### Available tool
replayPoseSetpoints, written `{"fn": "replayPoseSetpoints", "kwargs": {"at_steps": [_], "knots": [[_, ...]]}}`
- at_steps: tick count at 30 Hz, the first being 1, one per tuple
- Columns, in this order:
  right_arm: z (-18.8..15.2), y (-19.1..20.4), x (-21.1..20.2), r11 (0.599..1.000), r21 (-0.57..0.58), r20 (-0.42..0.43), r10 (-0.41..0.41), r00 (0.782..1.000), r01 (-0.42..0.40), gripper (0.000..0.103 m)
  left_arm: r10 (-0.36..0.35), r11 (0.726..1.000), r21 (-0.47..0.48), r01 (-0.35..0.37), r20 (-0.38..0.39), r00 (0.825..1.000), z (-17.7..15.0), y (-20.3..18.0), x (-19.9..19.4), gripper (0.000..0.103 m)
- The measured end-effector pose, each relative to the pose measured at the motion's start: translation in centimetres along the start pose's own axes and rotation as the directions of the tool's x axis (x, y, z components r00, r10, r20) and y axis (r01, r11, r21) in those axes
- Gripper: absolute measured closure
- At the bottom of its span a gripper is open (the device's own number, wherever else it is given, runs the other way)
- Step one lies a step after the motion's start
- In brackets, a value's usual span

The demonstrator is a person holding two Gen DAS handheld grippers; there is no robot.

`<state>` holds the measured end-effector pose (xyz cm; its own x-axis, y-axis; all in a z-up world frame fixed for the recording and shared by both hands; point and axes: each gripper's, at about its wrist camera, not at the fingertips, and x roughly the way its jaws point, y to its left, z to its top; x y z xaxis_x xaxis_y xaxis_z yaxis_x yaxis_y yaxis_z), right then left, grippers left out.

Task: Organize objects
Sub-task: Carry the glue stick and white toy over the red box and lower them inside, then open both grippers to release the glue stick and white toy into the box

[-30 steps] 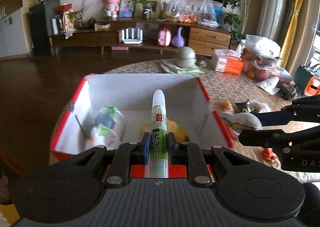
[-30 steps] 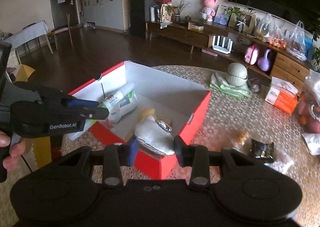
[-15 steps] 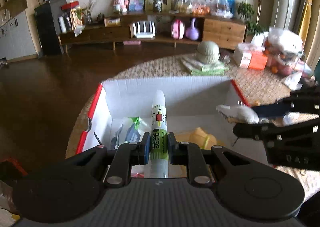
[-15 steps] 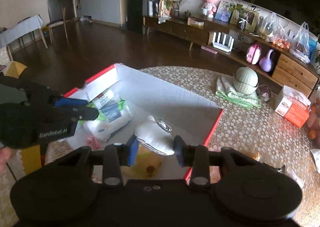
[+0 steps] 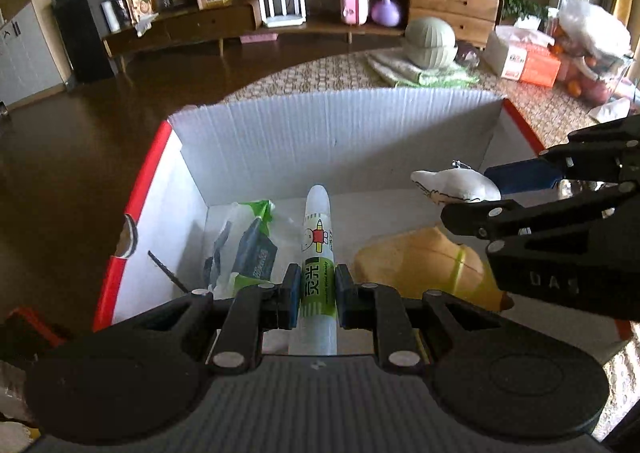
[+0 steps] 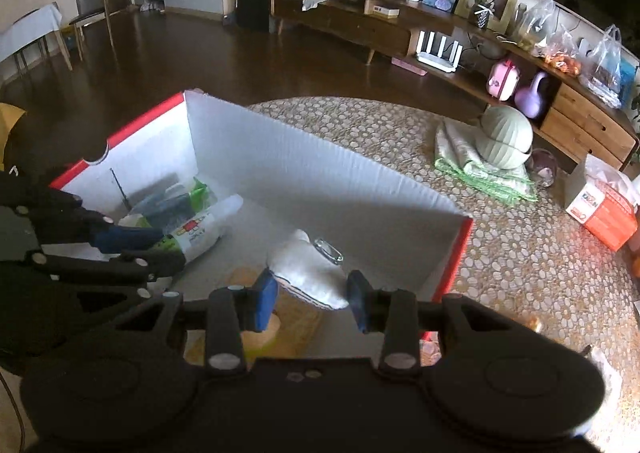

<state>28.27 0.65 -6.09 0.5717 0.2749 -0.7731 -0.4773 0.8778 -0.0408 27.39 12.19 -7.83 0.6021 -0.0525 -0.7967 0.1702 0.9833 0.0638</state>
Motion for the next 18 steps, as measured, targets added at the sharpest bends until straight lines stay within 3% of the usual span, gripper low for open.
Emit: {"fn": "replayPoseSetpoints", "kwargs": {"at_steps": [10,16,18], "knots": [[0.3,0.2,1.2,1.000,0.008,-0.028,0.001,1.000,0.000,0.064,-0.005,1.000,-0.002,0.005,-0.081,0.997,0.1,0.3,2.2,0.086],[0.4,0.0,1.4,1.000,0.018,-0.034,0.006,0.999,-0.005,0.063,0.000,1.000,0.006,0.000,-0.094,0.996,0.1,0.3,2.4,0.086],[0.4,-0.1,1.4,1.000,0.022,-0.033,0.007,0.999,-0.007,0.058,0.014,1.000,0.014,-0.013,-0.081,0.997,0.1,0.2,2.2,0.086]]}}
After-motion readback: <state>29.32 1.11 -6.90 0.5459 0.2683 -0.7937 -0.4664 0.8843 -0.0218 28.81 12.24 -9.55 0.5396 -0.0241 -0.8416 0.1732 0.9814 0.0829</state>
